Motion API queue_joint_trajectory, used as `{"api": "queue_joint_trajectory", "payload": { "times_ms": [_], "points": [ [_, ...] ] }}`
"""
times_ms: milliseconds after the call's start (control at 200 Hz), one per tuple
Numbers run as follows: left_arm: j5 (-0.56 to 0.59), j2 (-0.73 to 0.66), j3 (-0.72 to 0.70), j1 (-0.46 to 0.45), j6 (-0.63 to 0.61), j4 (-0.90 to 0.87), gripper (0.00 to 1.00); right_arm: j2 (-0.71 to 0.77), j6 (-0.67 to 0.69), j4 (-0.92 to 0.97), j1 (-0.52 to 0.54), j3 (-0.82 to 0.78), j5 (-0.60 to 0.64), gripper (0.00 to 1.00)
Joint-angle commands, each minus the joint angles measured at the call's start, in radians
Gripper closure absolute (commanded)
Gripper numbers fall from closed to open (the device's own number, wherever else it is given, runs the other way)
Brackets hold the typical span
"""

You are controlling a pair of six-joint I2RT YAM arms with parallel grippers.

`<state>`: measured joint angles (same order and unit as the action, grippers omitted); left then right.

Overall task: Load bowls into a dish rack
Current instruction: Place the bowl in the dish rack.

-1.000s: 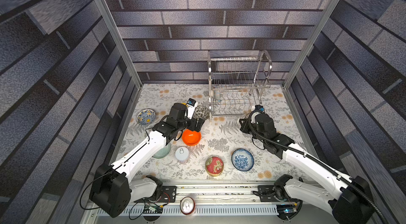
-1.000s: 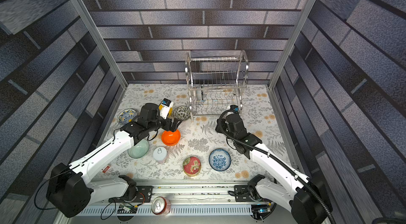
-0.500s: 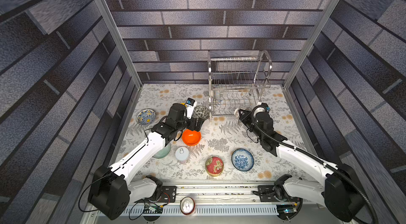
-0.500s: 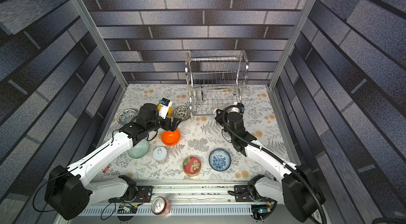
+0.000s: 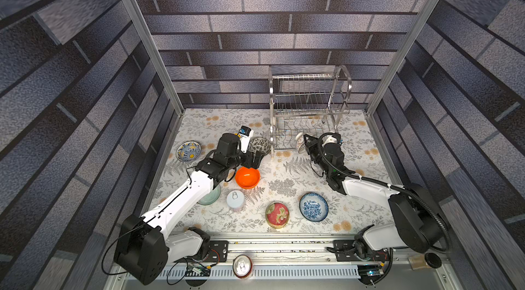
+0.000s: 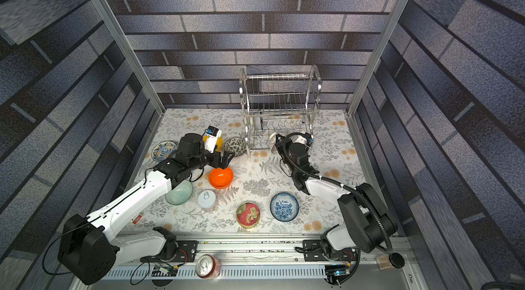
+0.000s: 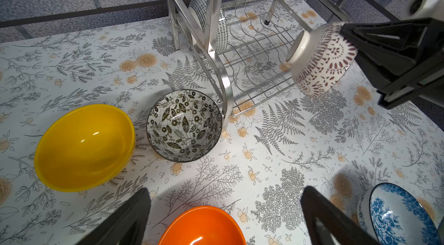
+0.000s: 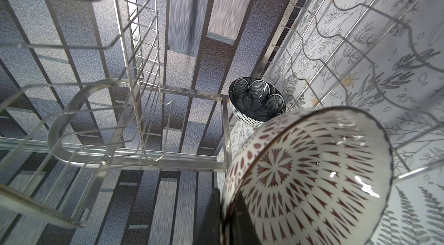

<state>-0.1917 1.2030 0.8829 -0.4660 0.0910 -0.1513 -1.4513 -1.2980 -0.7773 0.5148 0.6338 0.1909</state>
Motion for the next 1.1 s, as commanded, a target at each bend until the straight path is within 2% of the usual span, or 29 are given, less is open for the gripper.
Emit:
{"api": "queue_joint_trajectory", "payload": {
  "times_ms": [0,251,726,1092],
  "points": [
    [-0.031,-0.014,-0.017,-0.006,0.023,0.015,0.00,-0.033,-0.051,-0.198,-0.016,0.055,0.029,0.91],
    [-0.038,-0.005,-0.016,-0.011,0.021,0.041,0.00,-0.160,-0.127,-0.313,-0.041,0.111,0.047,0.91],
    [-0.049,0.011,-0.010,-0.010,0.014,0.036,0.00,-0.408,-0.179,-0.450,-0.082,0.276,0.023,0.91],
    [-0.147,0.030,-0.004,-0.014,-0.019,0.029,0.00,-0.543,-0.200,-0.493,-0.124,0.391,-0.020,0.91]
  ]
}}
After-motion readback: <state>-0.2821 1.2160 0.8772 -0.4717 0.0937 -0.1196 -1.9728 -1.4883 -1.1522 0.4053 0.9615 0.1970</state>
